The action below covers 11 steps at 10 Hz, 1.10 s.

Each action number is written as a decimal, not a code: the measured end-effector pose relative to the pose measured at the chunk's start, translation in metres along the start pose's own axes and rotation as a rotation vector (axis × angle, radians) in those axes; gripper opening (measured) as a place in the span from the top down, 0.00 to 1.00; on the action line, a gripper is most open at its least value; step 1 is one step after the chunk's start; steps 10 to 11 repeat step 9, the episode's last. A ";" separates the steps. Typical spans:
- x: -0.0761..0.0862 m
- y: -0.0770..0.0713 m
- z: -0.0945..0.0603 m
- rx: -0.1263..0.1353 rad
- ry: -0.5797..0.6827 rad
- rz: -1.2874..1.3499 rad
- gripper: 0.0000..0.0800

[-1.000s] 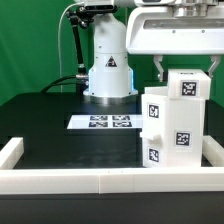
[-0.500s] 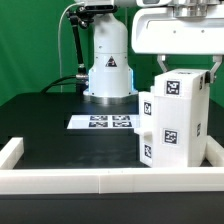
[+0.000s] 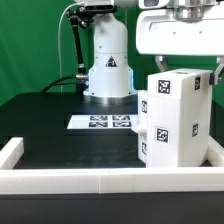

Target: Assemble cabinet

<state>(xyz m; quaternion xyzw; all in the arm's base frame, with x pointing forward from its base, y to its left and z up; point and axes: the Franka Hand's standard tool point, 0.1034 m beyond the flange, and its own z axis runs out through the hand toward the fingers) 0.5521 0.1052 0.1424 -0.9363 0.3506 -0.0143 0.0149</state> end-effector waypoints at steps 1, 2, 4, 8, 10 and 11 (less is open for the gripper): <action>0.000 0.000 0.000 0.000 0.000 0.000 0.04; 0.000 0.000 0.000 -0.001 0.000 0.000 0.01; 0.000 0.000 0.001 -0.001 -0.001 -0.001 0.00; 0.000 0.000 0.001 -0.002 -0.001 -0.002 0.00; 0.000 0.000 0.001 -0.002 -0.001 -0.003 0.00; 0.000 0.000 0.001 -0.002 -0.001 -0.003 0.00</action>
Offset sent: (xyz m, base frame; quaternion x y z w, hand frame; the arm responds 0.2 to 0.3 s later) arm 0.0000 0.0000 0.0000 0.0000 0.0000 0.0000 1.0000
